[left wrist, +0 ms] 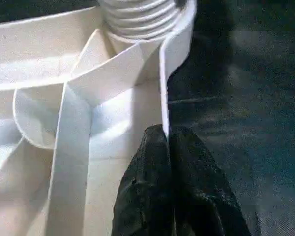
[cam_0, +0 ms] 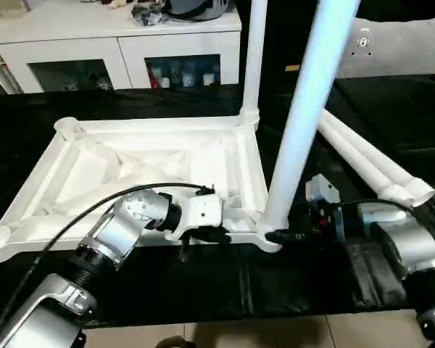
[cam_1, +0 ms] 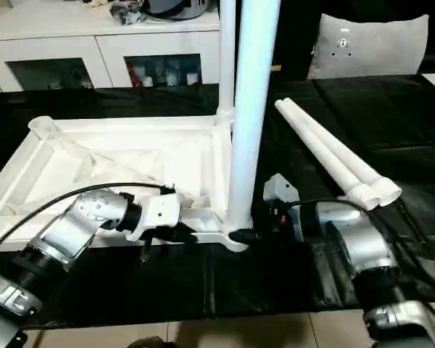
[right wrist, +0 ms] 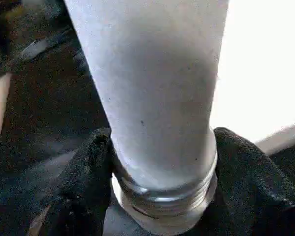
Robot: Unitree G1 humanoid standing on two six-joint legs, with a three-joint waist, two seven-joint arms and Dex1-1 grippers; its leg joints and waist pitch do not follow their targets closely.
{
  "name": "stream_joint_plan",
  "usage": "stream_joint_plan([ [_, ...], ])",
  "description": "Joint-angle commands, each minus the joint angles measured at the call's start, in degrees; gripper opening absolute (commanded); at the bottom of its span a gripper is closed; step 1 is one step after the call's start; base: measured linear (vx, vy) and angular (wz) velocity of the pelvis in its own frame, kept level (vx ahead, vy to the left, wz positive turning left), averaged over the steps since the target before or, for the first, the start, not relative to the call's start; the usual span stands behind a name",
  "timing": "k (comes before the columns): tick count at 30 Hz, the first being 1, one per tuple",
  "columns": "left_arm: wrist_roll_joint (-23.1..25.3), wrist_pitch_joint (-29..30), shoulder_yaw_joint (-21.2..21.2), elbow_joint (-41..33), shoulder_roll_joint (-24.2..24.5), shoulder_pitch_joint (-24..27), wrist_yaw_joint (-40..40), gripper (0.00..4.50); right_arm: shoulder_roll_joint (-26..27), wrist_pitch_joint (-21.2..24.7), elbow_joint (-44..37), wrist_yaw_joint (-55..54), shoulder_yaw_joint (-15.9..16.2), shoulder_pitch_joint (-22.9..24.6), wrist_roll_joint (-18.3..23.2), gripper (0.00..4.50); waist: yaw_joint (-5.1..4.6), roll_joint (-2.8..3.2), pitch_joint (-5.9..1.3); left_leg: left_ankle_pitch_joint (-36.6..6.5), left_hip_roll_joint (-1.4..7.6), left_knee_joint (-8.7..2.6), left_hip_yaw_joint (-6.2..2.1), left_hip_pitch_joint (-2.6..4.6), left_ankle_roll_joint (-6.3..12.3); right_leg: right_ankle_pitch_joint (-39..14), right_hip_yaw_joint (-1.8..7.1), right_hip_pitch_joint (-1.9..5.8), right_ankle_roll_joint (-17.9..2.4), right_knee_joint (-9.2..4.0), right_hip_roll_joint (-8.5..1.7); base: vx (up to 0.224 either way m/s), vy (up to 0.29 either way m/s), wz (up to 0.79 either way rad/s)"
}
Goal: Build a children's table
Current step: Rotate leg to tighten
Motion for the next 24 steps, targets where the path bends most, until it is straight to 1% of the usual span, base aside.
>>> stream_joint_plan([
  [1,0.6,9.4,1.3,-2.5,-4.8,1.6,8.9,0.0,6.1,2.9,-1.0,-10.6,0.8,1.8,-0.5,2.71,-0.44,-0.95,-2.86,-14.3,3.35,-4.87,-1.21,1.23,1.72,-15.5,1.94,1.7,-14.3,-4.57,-3.4,0.0,0.0,0.0],
  [2,0.6,9.8,1.4,-2.7,-5.0,1.6,9.2,0.0,6.5,3.0,-1.0,-11.1,0.8,1.8,-0.6,2.71,-0.83,-1.03,-2.43,-16.5,3.29,-5.15,-1.22,1.3,0.38,-19.7,2.02,1.35,-13.1,-5.04,-3.38,0.0,0.0,0.0],
  [3,0.2,13.0,1.9,-4.6,-7.4,2.3,11.6,0.0,9.6,3.6,-1.1,-16.2,0.2,2.3,-1.1,2.71,-1.27,-1.1,-2.43,-18.4,3.19,-5.39,-1.58,1.23,-0.59,-23.7,1.96,1.59,-11.3,-5.33,-3.58,0.0,0.0,0.0],
  [4,0.2,15.5,2.1,-6.0,-10.2,2.7,14.2,0.0,13.1,4.2,-0.8,-21.6,-0.6,2.0,-1.4,2.71,-2.1,-1.04,-2.19,-20.1,3.04,-5.7,-1.79,1.06,-1.41,-26.0,1.89,1.39,-10.1,-5.5,-3.42,0.0,0.0,0.0],
  [5,0.2,15.5,2.1,-6.0,-10.2,2.7,14.2,0.0,13.1,4.2,-0.8,-21.6,-0.6,2.0,-1.4,2.71,-2.44,-1.02,-2.16,-21.2,2.98,-5.72,-1.89,1.21,-1.7,-27.5,1.83,1.2,-9.5,-5.76,-3.39,0.0,0.0,0.0],
  [6,0.3,17.1,2.0,-6.5,-11.8,2.7,15.6,0.0,15.0,4.7,-0.7,-24.9,-1.2,1.7,-1.9,2.71,-2.96,-1.19,-2.31,-22.5,2.88,-5.67,-2.04,1.38,-1.87,-28.8,1.83,1.15,-8.5,-6.01,-3.36,0.0,0.0,0.0],
  [7,0.3,17.2,2.0,-6.6,-12.0,2.7,15.8,0.0,15.2,4.8,-0.6,-25.3,-1.3,1.7,-2.0,2.71,-3.2,-1.13,-2.25,-22.8,2.86,-5.66,-2.0,1.36,-1.79,-28.7,1.93,0.97,-8.5,-6.14,-3.34,0.0,0.0,0.0],
  [8,0.8,18.4,2.8,-5.4,-16.2,1.6,20.8,0.0,19.3,4.3,1.4,-33.6,-2.7,0.0,-3.9,2.71,-3.45,-1.24,-2.29,-23.1,2.73,-5.61,-2.03,1.28,-1.34,-29.2,1.9,0.98,-8.0,-6.41,-3.31,0.0,0.0,0.0],
  [9,1.8,18.1,3.0,-3.6,-18.5,0.3,24.1,0.0,22.0,3.8,3.4,-39.5,-3.9,-1.6,-4.9,2.71,-3.8,-1.19,-2.23,-22.3,2.67,-5.46,-1.75,1.35,-1.66,-28.5,2.1,0.35,-8.4,-6.47,-3.2,0.0,0.0,0.0],
  [10,2.4,17.7,3.1,-2.5,-19.5,-0.5,25.7,0.0,23.1,3.5,4.5,-42.2,-4.6,-2.4,-5.2,2.71,-4.04,-1.32,-2.28,-22.3,2.57,-5.41,-1.84,1.35,-1.88,-28.8,1.98,0.41,-8.4,-6.53,-3.26,0.0,0.0,0.0],
  [11,2.9,17.2,2.9,-1.8,-19.6,-1.0,26.3,0.0,23.5,2.7,4.9,-43.2,-5.0,-2.8,-5.3,2.71,-4.0,-1.33,-2.45,-22.4,2.42,-5.41,-2.01,1.47,-1.77,-30.1,1.75,0.55,-7.5,-6.78,-3.3,0.0,0.0,0.0],
  [12,3.5,17.3,3.0,-1.8,-19.6,-1.3,26.7,0.0,24.0,2.3,4.7,-43.1,-5.8,-2.7,-4.3,2.71,-3.91,-1.31,-2.44,-22.3,2.57,-5.42,-1.99,1.44,-1.24,-29.0,1.88,0.42,-7.4,-6.85,-3.32,0.0,0.0,0.0],
  [13,3.8,17.5,3.1,-2.0,-19.6,-1.3,26.9,0.0,24.3,2.1,4.4,-42.9,-6.3,-2.7,-3.6,3.06,-3.86,-1.29,-2.43,-22.3,2.64,-5.45,-1.89,1.4,-0.98,-28.1,1.95,0.38,-7.4,-6.9,-3.25,0.0,0.0,0.0],
  [14,3.9,17.6,3.3,-2.3,-19.3,-1.3,26.8,0.0,24.2,1.0,4.1,-43.7,-7.1,-2.6,-3.5,3.4,-3.74,-1.45,-2.56,-21.4,2.73,-5.5,-1.81,1.19,-0.52,-25.6,2.04,0.52,-7.8,-6.7,-3.19,0.0,0.0,0.0],
  [15,4.3,17.7,3.2,-2.8,-18.6,-1.0,26.5,0.0,24.1,0.6,3.5,-44.0,-8.0,-2.4,-3.1,3.4,-3.54,-1.37,-2.76,-19.6,2.79,-5.46,-1.7,0.96,0.0,-22.1,2.14,0.71,-8.6,-6.37,-3.18,0.0,0.0,0.0],
  [16,4.4,17.6,3.1,-3.0,-18.3,-0.9,26.3,0.0,24.0,0.4,3.3,-43.9,-8.2,-2.3,-3.1,3.4,-3.51,-1.35,-2.85,-18.5,2.84,-5.47,-1.68,0.74,0.37,-20.0,2.17,0.88,-9.1,-6.12,-3.19,0.0,0.0,0.0],
  [17,4.9,17.3,2.7,-3.5,-16.8,-0.5,25.6,0.0,23.0,-0.8,2.4,-43.2,-9.0,-1.7,-2.8,3.61,-3.37,-1.43,-3.04,-15.9,2.94,-5.41,-1.67,0.36,1.05,-16.0,2.06,1.2,-9.9,-5.61,-3.11,0.0,0.0,0.0],
  [18,5.0,17.0,2.6,-3.5,-16.1,-0.3,25.3,0.0,22.3,-1.3,1.9,-41.9,-9.2,-1.2,-2.5,3.61,-3.14,-1.36,-3.2,-13.7,2.95,-5.19,-1.53,0.31,1.89,-12.2,2.03,1.32,-10.7,-5.24,-3.03,0.0,0.0,0.0],
  [19,4.9,16.5,2.6,-3.4,-15.5,-0.2,24.9,0.0,21.5,-1.9,1.3,-40.4,-9.2,-0.6,-2.1,3.76,-3.06,-1.35,-3.16,-13.2,2.96,-5.13,-1.41,0.31,2.36,-11.2,2.04,1.31,-11.1,-5.21,-3.06,0.0,0.0,0.0],
  [20,5.1,15.7,2.7,-3.1,-15.0,-0.1,24.5,0.0,20.9,-2.7,0.7,-39.3,-9.4,0.0,-2.3,3.86,-2.72,-1.35,-3.28,-11.6,2.92,-4.88,-1.3,0.25,3.08,-8.8,2.04,1.5,-11.7,-4.94,-3.07,0.0,0.0,0.0],
  [22,5.5,14.5,2.8,-1.9,-13.6,-0.2,24.1,0.0,18.4,-4.1,-1.1,-36.4,-9.5,1.9,-2.1,4.03,-2.22,-1.25,-3.61,-6.8,2.94,-4.34,-1.28,0.21,4.54,-1.6,1.9,1.93,-13.3,-4.16,-2.99,0.026,-0.002,0.0],
  [23,5.5,14.3,2.7,-1.8,-13.3,-0.2,23.9,0.0,17.9,-4.2,-1.4,-35.8,-9.6,2.2,-2.0,4.19,-2.25,-1.26,-3.68,-5.8,2.89,-4.14,-1.09,0.16,5.18,0.4,1.95,1.85,-13.8,-3.87,-2.91,0.0,0.0,0.0],
  [24,5.5,14.0,2.7,-1.6,-12.9,-0.2,23.6,0.0,17.1,-4.5,-1.7,-35.1,-9.6,2.7,-1.9,4.28,-1.98,-1.32,-3.91,-3.7,2.85,-3.82,-1.09,0.12,6.32,3.7,1.9,2.0,-14.5,-3.47,-3.03,0.0,0.0,0.0],
])
